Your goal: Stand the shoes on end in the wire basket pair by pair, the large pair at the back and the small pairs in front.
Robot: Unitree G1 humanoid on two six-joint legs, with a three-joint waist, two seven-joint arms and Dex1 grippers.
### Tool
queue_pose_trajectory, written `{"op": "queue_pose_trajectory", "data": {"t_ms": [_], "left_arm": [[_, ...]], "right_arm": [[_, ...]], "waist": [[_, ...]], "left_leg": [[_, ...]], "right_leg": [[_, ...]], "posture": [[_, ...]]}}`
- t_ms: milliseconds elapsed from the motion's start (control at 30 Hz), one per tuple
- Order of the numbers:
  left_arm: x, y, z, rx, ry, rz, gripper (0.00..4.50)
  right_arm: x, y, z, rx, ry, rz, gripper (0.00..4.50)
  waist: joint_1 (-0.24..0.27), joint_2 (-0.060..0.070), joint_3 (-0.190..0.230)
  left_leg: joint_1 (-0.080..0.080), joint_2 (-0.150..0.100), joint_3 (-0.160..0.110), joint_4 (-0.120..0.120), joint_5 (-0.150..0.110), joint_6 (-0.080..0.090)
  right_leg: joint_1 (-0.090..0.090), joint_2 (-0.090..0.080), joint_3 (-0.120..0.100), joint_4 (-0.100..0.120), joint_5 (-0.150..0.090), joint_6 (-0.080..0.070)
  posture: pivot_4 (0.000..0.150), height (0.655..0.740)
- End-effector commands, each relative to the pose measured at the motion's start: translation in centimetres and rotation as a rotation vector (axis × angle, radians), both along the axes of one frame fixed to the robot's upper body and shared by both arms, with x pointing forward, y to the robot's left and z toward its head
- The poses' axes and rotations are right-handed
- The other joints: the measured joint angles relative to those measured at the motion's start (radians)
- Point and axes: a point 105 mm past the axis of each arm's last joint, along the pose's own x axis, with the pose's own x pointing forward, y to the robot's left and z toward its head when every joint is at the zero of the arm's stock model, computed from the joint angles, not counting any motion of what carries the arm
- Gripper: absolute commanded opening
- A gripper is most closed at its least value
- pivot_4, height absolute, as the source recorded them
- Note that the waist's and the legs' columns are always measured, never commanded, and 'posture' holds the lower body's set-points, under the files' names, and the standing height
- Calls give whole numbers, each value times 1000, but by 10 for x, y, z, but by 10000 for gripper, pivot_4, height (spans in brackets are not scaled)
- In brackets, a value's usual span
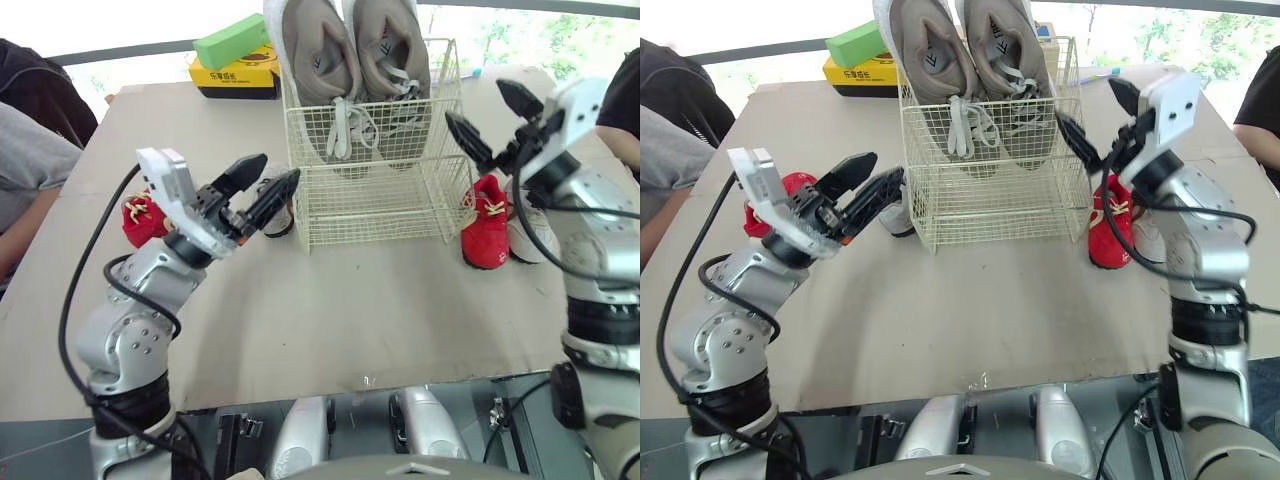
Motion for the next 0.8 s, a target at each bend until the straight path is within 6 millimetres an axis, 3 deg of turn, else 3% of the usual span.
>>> {"op": "queue_pose_trajectory", "data": {"t_ms": [33, 200, 300, 467, 633, 800], "left_arm": [[18, 26, 9, -94, -3, 163, 41700], [27, 48, -19, -45, 132, 251, 41700], [19, 59, -53, 72, 254, 262, 41700], [1, 63, -82, 217, 379, 198, 41700], [16, 72, -80, 242, 404, 268, 41700], [27, 48, -81, 324, 362, 214, 41700]], "right_arm": [[-42, 13, 3, -110, -46, 122, 44674], [-82, 22, -29, -186, 140, 302, 44674], [-101, 28, -40, -214, 202, 366, 44674], [-119, 32, -62, -281, 272, 395, 44674], [-122, 43, -66, -271, 275, 425, 44674], [-121, 43, -70, -287, 270, 419, 44674]], "waist": [[6, 0, 0], [4, -2, 0], [2, -2, 0], [10, -5, 0], [24, -9, -1], [30, -10, -1]], "left_leg": [[-1, 0, -1, 0, 0, 0], [-2, 0, -1, 0, 0, 0], [-1, 0, 0, 0, -1, 1], [-1, 1, -2, -1, -1, 1], [-1, 0, -2, 1, 0, 1], [-1, 0, -2, 0, 0, 1]], "right_leg": [[0, 0, -1, 0, 0, 0], [0, 0, -1, -3, 0, 0], [0, -1, -1, -3, 0, 0], [0, 0, -2, -3, 0, 0], [2, 0, -2, -5, 0, 0], [2, 0, -2, -7, 0, 0]], "posture": [[1500, 7400], [1500, 7400], [1500, 7400], [1500, 7400], [1500, 7400], [1500, 7400]]}}
